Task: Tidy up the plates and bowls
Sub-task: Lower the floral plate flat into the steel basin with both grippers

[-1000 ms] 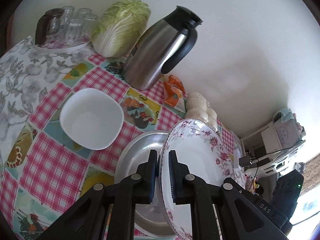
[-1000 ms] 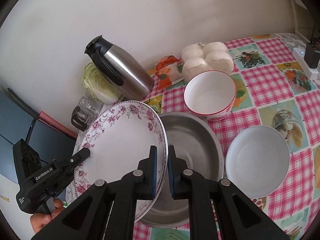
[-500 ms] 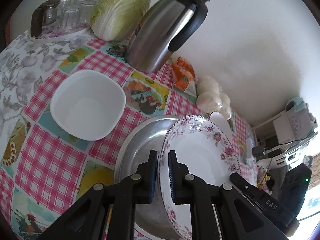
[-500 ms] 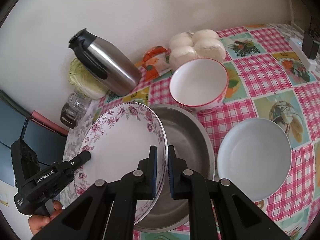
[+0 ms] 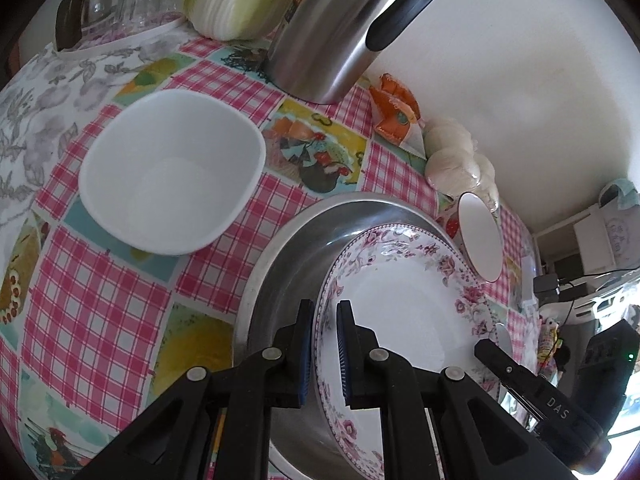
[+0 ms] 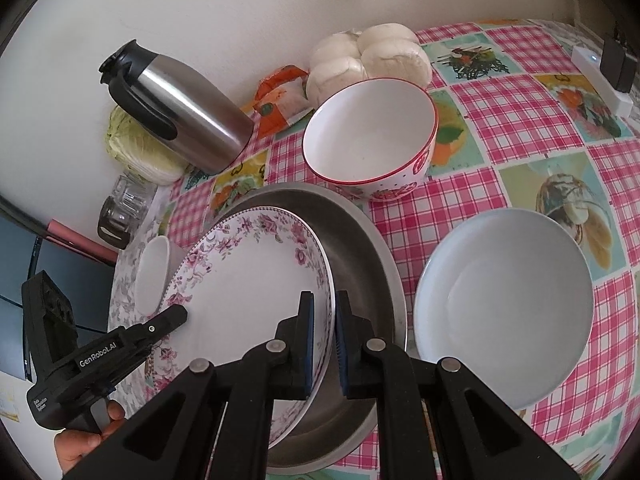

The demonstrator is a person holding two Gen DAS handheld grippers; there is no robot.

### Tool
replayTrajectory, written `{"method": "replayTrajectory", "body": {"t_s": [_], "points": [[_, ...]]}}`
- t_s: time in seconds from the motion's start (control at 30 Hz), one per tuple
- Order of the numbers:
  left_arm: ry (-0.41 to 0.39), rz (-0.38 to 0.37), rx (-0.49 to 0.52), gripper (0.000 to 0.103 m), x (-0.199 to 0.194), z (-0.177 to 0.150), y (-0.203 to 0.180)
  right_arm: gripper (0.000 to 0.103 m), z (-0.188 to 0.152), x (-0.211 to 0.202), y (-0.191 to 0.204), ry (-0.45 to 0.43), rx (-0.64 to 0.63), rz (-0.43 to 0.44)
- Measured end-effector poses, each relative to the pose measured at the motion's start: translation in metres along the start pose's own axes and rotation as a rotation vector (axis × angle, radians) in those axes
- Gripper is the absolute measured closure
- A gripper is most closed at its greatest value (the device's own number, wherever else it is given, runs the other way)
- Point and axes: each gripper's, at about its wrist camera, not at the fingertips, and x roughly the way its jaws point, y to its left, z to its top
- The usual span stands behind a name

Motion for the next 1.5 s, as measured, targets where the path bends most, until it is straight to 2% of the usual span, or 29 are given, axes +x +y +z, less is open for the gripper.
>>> {"method": "replayTrajectory", "body": {"t_s": [0.77, 1.2, 1.5], "points": [[0.029, 0.077, 0.024, 0.089, 0.02, -0.002, 0.002, 0.092, -0.002, 0.028, -0.004, 0.046, -0.016, -0.033], [0.025, 0.15, 0.071, 0.085, 0.023, -0.004, -0.004, 0.093, -0.003, 0.033, 0.008, 0.044, -0.112, -0.153], [0.038, 0.173, 0.082, 0.084, 0.024, -0.003, -0.005, 0.091, -0.003, 0.036, 0.013, 0.056, -0.152, -0.198]]}}
